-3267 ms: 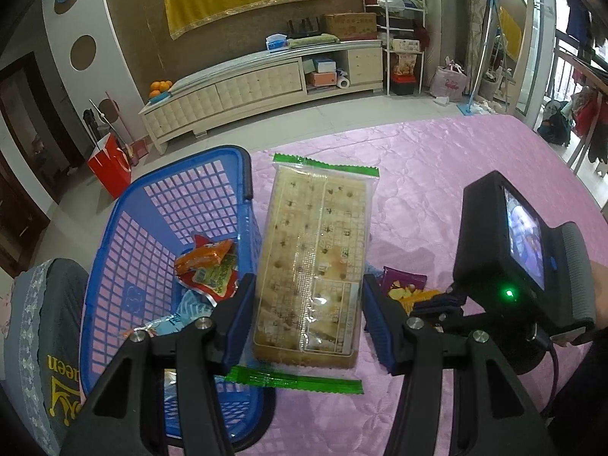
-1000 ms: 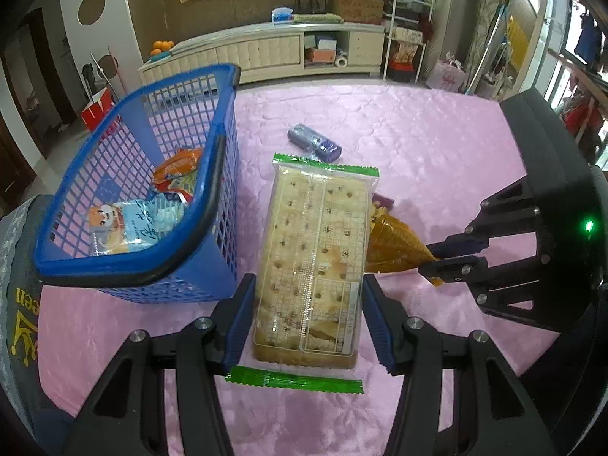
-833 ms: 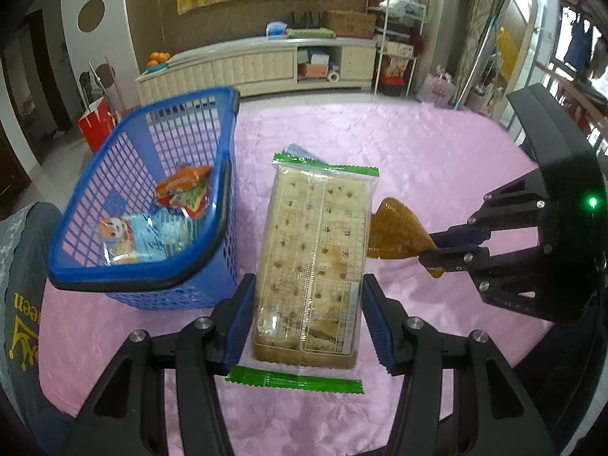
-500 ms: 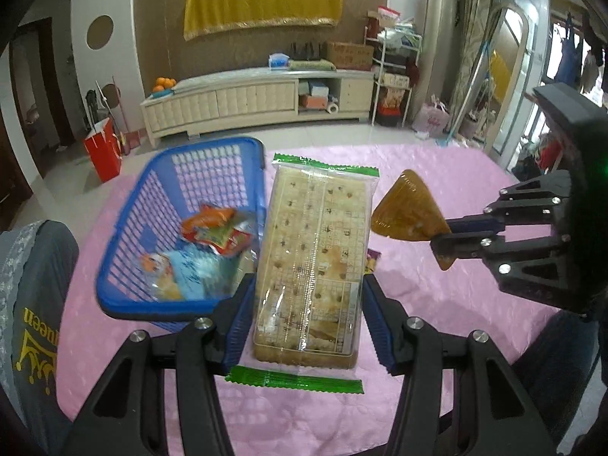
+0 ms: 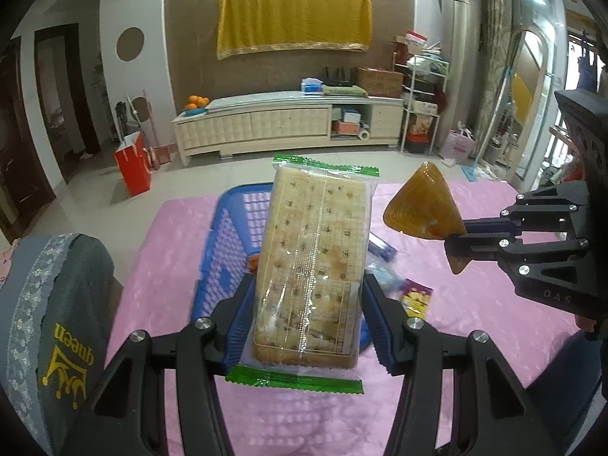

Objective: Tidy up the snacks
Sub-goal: 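Carry the cracker pack and yellow pouch toward the basket with both grippers, then lower the yellow pouch into the basket and open the right gripper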

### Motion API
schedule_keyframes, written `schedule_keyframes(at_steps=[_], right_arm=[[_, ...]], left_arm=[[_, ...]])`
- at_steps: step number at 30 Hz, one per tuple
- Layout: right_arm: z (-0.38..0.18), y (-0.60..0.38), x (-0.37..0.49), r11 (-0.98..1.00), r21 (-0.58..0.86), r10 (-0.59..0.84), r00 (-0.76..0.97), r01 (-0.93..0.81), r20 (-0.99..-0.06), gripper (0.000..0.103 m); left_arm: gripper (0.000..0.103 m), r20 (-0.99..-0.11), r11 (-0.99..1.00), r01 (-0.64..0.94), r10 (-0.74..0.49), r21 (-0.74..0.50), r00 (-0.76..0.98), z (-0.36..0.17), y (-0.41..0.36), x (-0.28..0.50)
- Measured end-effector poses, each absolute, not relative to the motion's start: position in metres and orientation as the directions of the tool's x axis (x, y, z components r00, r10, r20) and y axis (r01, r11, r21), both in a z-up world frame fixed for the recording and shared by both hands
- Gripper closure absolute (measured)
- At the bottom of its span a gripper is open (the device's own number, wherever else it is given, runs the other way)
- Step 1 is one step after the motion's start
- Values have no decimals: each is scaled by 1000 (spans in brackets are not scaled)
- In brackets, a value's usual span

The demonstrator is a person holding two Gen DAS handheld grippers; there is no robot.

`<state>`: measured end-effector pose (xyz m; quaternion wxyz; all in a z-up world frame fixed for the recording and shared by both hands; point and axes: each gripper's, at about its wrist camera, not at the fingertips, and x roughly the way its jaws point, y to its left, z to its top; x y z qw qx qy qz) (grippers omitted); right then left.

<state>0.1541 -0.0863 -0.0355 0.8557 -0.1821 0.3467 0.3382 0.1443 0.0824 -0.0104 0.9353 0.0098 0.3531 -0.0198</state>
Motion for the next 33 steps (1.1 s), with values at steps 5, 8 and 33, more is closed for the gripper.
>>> schedule_keyframes(at_steps=[5,8,33], right_arm=[[-39,-62,171,693,-74,459,518,-717,-722,90],[-45,-48,185,687,-64,460,501,-724,-733,90],[-100,34,245,651,-157,338,469,-743,-816,50]], left_arm=[[51,-667,1000,0,3,4,745,-11,108,160],[51,-671,1000,-19,13,-1,741,-13,120,168],[51,-727,990,-135,57,-48,684,-47,177,191]])
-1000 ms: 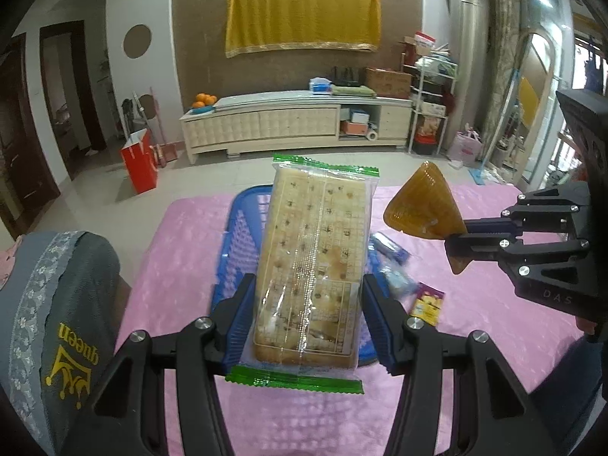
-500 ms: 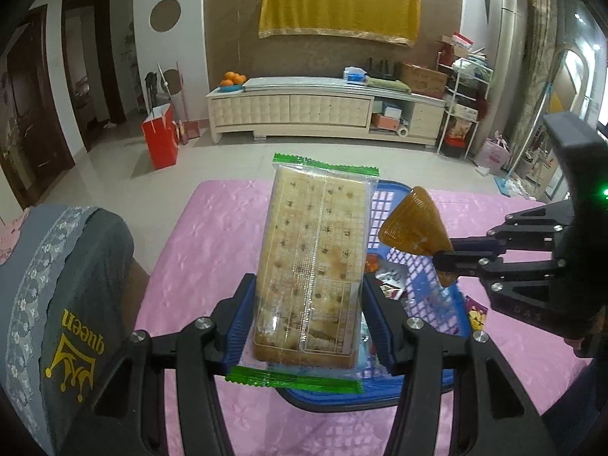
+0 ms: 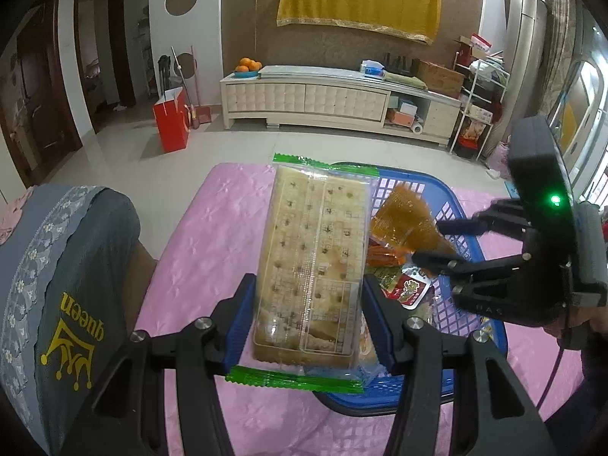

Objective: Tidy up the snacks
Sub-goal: 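Lower the yellow pouch into the basket and open the right gripper, then lower the cracker pack into the basket and open the left gripper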

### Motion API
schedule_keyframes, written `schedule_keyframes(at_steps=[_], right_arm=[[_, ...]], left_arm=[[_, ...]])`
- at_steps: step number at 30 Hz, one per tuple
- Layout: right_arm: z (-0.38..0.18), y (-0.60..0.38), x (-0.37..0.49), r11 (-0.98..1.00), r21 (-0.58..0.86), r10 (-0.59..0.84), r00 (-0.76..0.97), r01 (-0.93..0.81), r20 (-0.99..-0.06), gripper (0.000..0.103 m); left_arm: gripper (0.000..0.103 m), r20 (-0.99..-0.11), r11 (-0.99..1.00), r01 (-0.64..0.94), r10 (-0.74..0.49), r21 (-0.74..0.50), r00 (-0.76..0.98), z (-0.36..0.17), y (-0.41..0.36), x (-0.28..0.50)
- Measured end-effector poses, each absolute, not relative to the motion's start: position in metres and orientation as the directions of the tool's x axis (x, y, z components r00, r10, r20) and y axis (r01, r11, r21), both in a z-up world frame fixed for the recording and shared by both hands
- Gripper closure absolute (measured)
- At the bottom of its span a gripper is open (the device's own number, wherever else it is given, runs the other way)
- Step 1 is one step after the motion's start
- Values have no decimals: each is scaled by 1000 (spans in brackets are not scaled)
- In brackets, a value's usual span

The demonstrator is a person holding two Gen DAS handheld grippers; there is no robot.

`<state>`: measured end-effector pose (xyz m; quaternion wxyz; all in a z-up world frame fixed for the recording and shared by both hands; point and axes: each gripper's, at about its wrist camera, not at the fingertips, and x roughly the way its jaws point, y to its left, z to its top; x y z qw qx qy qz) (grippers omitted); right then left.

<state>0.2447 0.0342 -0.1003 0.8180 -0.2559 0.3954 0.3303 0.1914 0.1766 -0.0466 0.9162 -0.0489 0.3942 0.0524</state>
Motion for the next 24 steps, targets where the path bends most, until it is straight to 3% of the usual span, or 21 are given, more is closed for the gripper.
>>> schedule_keyframes(at_steps=[1,5,24], right_arm=[[-101,34,246,651,-156,335,465,-743,-819,41],[-96,27,241,651,-143,351,463,-745,-814,28],[-63,-32,202,824,-75,310,557,-562,-770,25]], left_arm=[[51,-728,990,-135,59,-46,683,-46,175,190],[51,-728,989,-138,59,-49,683,-45,175,187],[51,-717,999,-26,-5,-33,697,-29,125,188]])
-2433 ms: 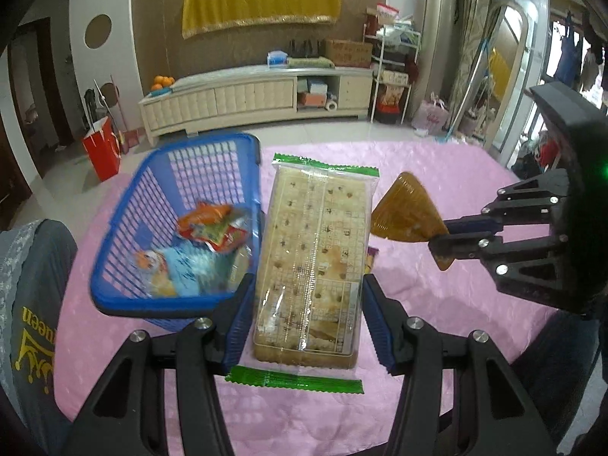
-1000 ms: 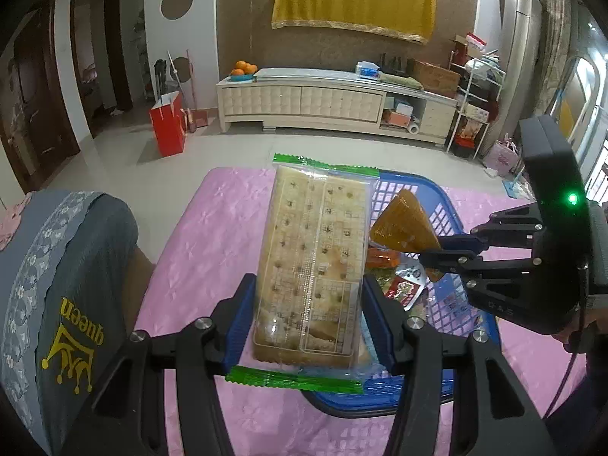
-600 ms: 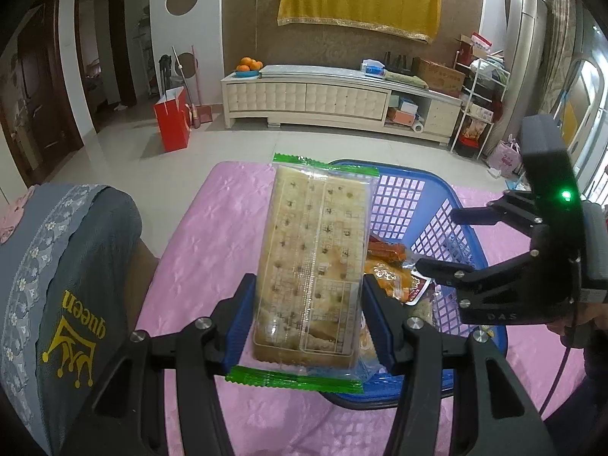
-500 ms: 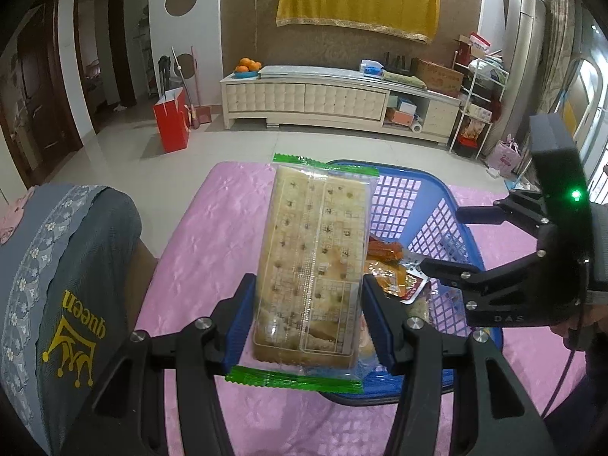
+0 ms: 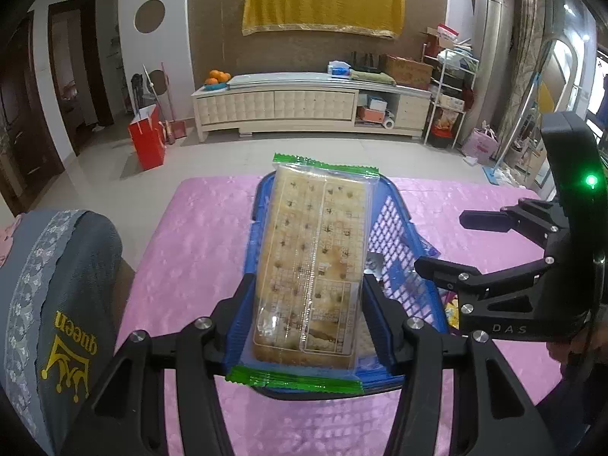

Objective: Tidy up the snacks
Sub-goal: 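Lower the cracker pack into the basket and open the left gripper, then move both grippers away from the basket toward the remaining snacks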

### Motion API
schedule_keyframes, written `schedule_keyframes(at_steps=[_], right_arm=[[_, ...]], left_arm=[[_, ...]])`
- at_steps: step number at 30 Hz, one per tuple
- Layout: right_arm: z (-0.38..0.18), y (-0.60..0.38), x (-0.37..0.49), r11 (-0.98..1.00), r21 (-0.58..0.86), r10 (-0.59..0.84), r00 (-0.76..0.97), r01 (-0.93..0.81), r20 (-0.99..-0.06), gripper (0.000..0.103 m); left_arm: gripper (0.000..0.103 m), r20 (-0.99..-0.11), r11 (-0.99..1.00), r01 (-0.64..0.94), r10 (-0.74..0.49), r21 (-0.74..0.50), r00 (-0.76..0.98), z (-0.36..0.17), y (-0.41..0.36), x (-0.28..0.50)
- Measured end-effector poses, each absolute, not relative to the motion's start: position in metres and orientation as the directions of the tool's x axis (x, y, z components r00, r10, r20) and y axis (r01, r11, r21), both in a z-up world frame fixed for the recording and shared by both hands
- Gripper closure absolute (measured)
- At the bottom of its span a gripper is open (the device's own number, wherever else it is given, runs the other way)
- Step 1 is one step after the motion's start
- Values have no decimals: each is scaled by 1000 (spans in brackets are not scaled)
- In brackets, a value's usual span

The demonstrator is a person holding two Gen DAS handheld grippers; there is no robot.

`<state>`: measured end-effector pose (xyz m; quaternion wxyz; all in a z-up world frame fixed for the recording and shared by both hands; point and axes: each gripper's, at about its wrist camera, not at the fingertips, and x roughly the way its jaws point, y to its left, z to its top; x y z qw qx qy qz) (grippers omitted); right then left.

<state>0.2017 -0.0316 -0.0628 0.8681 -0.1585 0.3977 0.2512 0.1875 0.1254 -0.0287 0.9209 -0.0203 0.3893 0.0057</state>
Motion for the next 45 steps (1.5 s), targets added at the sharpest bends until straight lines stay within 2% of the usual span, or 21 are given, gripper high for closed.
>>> schedule_keyframes(at_steps=[11,29,30,33,45], right_arm=[[-82,-66,210,895,-30,254,565,-445,-785,23],[-103,-82,226,899,29,286,536,-437,-794,23],[-103,-83,226,900,25,283,538,-436,-794,23],[-104,-85,225,900,17,275,536,-436,-798,23],[-80,-99,211,908,45,297,563,-417,-772,23]], left_arm=[[50,-776,998,23,-63,-63,628,-59,103,221],[50,-849,997,48,-75,-59,523,-107,91,257],[49,-852,997,49,-79,-63,518,-108,90,257],[34,-844,996,55,-92,-74,528,-108,89,256],[32,-794,992,68,-126,-106,595,-70,83,229]])
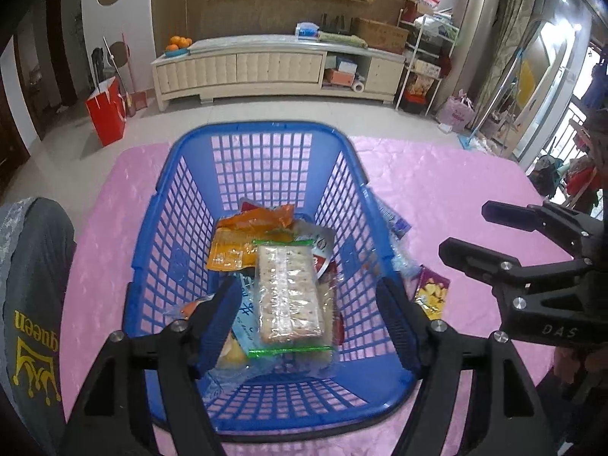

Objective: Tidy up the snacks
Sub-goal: 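Move both grippers away from the basket toward the remaining snacks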

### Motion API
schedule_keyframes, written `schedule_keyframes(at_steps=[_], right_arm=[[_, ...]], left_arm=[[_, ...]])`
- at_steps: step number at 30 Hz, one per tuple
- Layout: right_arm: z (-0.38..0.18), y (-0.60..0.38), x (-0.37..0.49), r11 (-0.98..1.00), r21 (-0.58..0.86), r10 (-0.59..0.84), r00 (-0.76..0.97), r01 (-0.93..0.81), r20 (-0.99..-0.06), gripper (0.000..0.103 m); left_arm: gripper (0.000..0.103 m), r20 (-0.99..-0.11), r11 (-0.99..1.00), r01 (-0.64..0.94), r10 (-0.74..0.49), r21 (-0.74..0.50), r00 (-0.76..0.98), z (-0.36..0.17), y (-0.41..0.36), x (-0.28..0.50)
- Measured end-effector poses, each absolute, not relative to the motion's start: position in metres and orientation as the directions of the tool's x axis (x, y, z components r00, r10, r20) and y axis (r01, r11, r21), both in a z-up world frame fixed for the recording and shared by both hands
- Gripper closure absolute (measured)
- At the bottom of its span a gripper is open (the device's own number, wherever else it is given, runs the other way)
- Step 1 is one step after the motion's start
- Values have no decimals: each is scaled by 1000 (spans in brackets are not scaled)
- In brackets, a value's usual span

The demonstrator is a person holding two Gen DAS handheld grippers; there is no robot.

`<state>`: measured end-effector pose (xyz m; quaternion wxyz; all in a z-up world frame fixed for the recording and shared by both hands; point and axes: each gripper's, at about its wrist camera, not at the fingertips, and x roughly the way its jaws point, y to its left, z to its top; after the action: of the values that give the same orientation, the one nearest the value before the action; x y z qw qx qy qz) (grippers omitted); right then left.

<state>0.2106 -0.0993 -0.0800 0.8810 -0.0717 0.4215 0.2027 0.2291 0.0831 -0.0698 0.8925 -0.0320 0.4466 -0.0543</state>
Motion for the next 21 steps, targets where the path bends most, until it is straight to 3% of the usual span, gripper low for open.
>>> schedule_keyframes(at_steps=[17,21], right_arm=[[-47,-171,166,932,58,286,629,-357,-723,23],[-48,-191,159,943,61,268,641,-326,-719,22]], left_arm=[[32,-758,983,171,-160,-64,633,-39,7,197],[25,-758,974,225,-174,-38,629,-42,-22,194]])
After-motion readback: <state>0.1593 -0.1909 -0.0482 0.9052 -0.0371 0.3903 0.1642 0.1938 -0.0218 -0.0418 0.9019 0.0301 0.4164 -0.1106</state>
